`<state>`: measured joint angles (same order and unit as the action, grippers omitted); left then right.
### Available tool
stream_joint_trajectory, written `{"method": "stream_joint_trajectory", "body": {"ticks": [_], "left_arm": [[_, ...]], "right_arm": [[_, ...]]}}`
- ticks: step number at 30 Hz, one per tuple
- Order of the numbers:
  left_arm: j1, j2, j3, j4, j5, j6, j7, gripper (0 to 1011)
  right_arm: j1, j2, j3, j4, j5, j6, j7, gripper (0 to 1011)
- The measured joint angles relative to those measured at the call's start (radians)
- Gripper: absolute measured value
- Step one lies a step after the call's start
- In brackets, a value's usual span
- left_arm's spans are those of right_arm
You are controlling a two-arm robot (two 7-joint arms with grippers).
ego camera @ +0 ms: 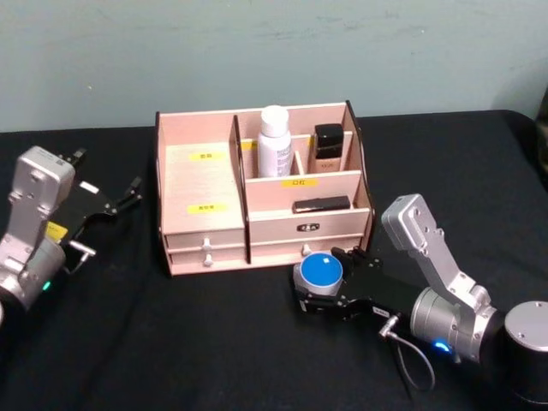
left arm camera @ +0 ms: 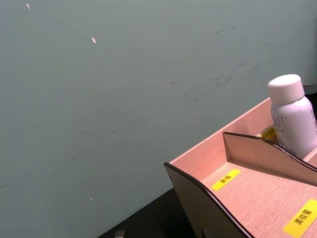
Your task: Pick up the facial cleanser and watermelon frost from the table and place them into the tiered storage box.
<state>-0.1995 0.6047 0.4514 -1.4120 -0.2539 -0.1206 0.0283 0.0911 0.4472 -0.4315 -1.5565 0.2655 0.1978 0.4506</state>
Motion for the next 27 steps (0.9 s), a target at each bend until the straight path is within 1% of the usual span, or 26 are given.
{"method": "stream_joint_trajectory", "body": {"ticks": [3,13,17,18,20,21,22,25,27], "left_arm": [[0.000,0.000,0.000,0.000,0.000,0.000,0.000,1010],[0.000,0.000,0.000,0.000,0.000,0.000,0.000,1010],[0.000,0.000,0.000,0.000,0.000,0.000,0.000,1010],[0.000,0.000,0.000,0.000,0.000,0.000,0.000,1010],[0.000,0.000,0.000,0.000,0.000,0.000,0.000,1010],[0.000,0.000,0.000,0.000,0.000,0.000,0.000,1010],[0.000,0.000,0.000,0.000,0.000,0.000,0.000,1010],[0.000,0.000,0.000,0.000,0.000,0.000,0.000,1010],[0.000,0.000,0.000,0.000,0.000,0.000,0.000,1010]], "right_arm": [[0.003,0.001,-0.002,0.003,0.006,0.000,0.005,1000],[0.002,0.001,-0.001,0.001,0.005,0.000,0.004,991],[0.001,0.001,-0.001,0.001,0.004,0.000,0.003,914],[0.001,0.001,-0.001,0.001,0.004,0.000,0.003,868],[0.001,0.001,-0.001,0.001,0.004,0.000,0.003,836],[0.001,0.001,0.000,0.000,0.004,0.000,0.003,787],[0.001,0.001,0.000,0.000,0.004,0.000,0.002,765],[0.001,0.001,0.000,0.000,0.003,0.000,0.002,731],[0.000,0.001,0.000,0.000,0.003,0.000,0.002,730]]}}
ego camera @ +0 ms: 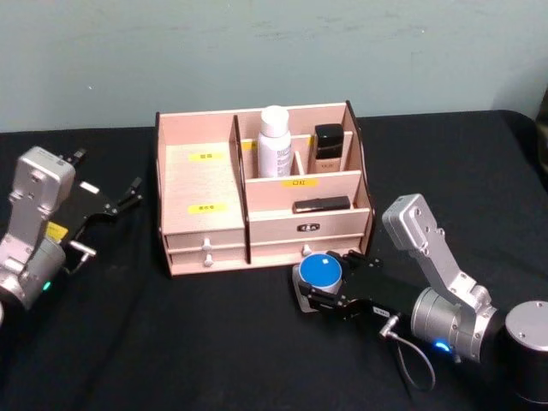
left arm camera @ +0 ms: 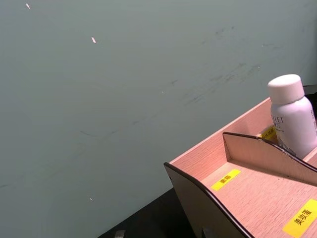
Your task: Pick up the facial cleanser and watermelon frost from the table and place them into the tiered storage box.
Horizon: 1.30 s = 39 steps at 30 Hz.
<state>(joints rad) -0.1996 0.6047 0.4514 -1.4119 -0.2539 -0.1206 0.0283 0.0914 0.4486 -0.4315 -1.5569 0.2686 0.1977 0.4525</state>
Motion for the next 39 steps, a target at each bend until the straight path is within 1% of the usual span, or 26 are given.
{"method": "stream_joint_trajectory", "body": {"ticks": [15,23,33,39], "left_arm": [[0.000,0.000,0.000,0.000,0.000,0.000,0.000,1010],[0.000,0.000,0.000,0.000,0.000,0.000,0.000,1010],[0.000,0.000,0.000,0.000,0.000,0.000,0.000,1010],[0.000,0.000,0.000,0.000,0.000,0.000,0.000,1010]], "right_arm": [[0.000,0.001,0.000,0.000,0.000,-0.001,-0.001,730],[-0.007,0.016,0.000,-0.019,0.013,-0.016,0.004,730],[-0.024,0.051,0.000,-0.095,0.028,-0.013,0.011,730],[-0.038,0.069,-0.002,-0.166,0.037,-0.004,0.008,730]]}}
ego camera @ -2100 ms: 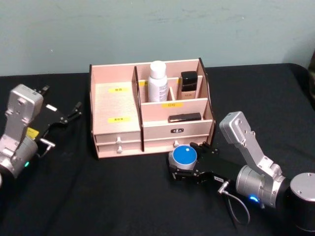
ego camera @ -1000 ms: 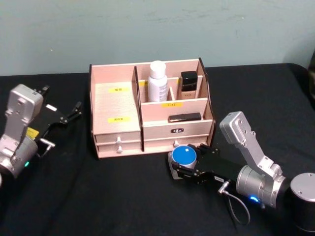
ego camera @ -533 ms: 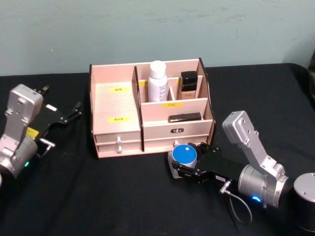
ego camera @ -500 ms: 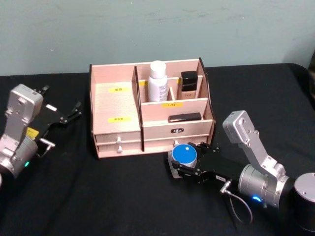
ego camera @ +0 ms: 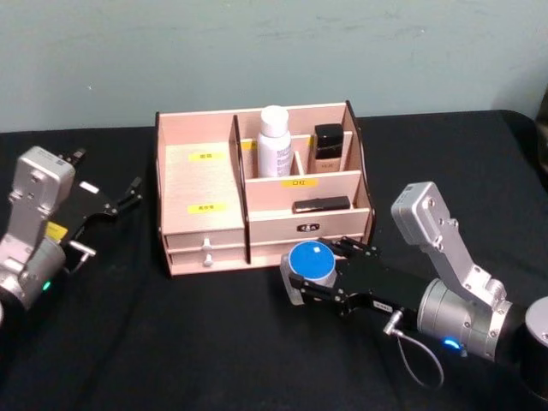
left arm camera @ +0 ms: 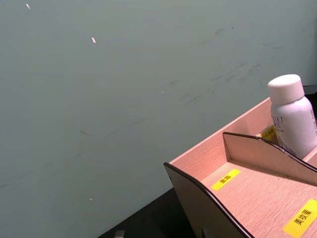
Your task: Pick up the facial cleanser and watermelon frost from the table and place them into the tiered storage box.
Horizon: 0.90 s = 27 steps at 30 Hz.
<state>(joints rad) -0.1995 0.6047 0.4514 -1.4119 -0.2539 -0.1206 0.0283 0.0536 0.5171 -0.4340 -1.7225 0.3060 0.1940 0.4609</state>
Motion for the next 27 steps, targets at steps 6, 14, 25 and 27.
{"method": "stream_joint_trajectory", "body": {"ticks": [6,14,25,27], "left_arm": [[0.000,0.000,0.000,0.000,0.000,0.000,0.000,1010],[0.000,0.000,0.000,0.000,0.000,0.000,0.000,1010],[0.000,0.000,0.000,0.000,0.000,0.000,0.000,1009],[0.000,0.000,0.000,0.000,0.000,0.000,0.000,1010]], "right_arm": [[0.003,0.007,-0.014,-0.044,0.002,0.003,0.005,730],[0.053,-0.012,-0.065,-0.064,-0.014,0.005,0.017,729],[0.160,-0.094,-0.123,0.026,-0.064,0.017,0.004,730],[0.181,-0.114,-0.133,0.051,-0.071,0.019,-0.001,730]]}}
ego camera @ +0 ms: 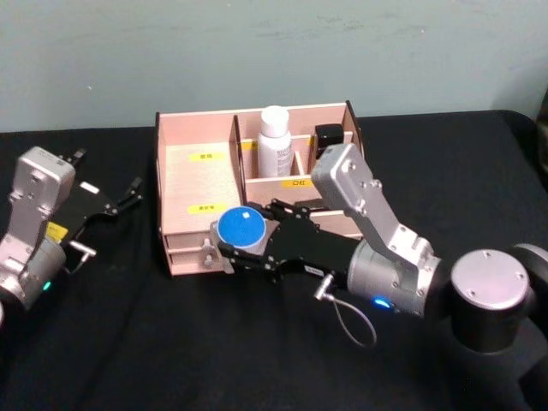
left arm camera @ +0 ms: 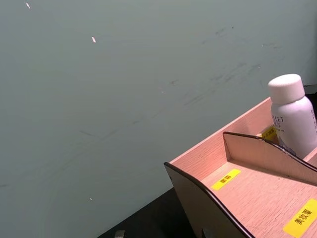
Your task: Pick up the facial cleanser and watermelon frost from the table and place them into the tiered storage box.
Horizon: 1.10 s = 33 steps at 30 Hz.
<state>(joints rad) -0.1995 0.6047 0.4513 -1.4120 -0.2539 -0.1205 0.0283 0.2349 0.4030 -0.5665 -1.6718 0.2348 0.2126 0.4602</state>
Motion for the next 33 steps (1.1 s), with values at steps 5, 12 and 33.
{"method": "stream_joint_trajectory", "body": {"ticks": [5,12,33], "left_arm": [[0.000,0.000,0.000,0.000,0.000,0.000,0.000,1010],[0.000,0.000,0.000,0.000,0.000,0.000,0.000,1010],[0.000,0.000,0.000,0.000,0.000,0.000,0.000,1010]], "right_arm": [[0.043,-0.044,-0.016,0.054,-0.018,0.001,-0.009,730],[0.094,-0.099,-0.027,0.131,-0.042,-0.006,-0.025,730],[0.205,-0.231,-0.022,0.335,-0.095,-0.039,-0.057,730]]}}
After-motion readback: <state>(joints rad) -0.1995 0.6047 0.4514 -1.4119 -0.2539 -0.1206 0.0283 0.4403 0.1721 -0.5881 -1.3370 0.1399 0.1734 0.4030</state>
